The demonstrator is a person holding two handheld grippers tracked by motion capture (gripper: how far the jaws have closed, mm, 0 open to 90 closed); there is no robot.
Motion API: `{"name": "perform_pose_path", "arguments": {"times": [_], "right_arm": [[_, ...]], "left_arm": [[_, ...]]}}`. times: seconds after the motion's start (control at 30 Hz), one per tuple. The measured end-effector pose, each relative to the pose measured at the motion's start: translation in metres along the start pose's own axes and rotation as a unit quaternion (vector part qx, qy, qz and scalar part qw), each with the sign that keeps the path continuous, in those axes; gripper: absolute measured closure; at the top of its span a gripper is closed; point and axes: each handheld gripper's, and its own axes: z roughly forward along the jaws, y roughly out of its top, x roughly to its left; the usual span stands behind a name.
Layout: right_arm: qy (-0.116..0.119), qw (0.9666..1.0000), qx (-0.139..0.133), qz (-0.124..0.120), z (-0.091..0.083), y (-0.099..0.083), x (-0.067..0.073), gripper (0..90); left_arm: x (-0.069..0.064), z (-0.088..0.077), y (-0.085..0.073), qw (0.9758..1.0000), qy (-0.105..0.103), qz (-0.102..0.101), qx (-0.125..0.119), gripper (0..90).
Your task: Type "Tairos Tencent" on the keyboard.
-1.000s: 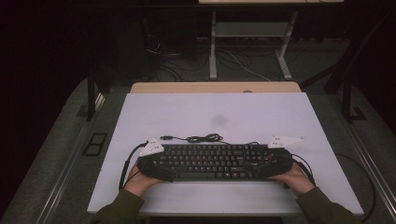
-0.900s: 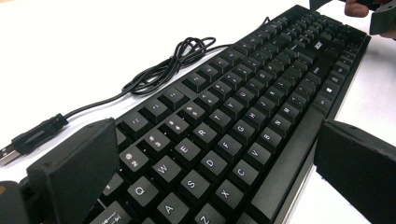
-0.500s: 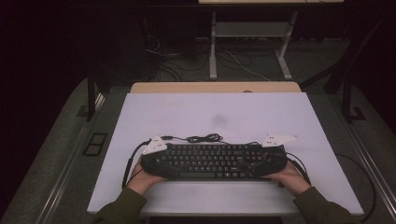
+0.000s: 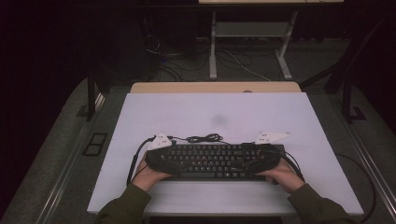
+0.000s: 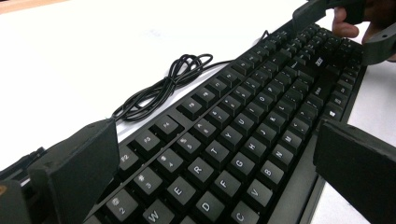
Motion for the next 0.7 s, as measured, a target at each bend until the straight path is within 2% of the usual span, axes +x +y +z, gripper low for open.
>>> {"name": "perform_pose_path", "arguments": {"times": [0.4,0.7], "right_arm": [[0.010,0.9999,0.007,0.000,0.011,0.005,-0.001,11.7],[0.015,0.9997,0.015,-0.014,0.019,0.010,0.001,11.6]], "left_arm": [[-0.001,0.014,0.007,1.0000,-0.009,-0.001,0.002,0.0],[-0.003,0.023,0.013,0.9999,-0.014,0.004,0.003,0.3]]}}
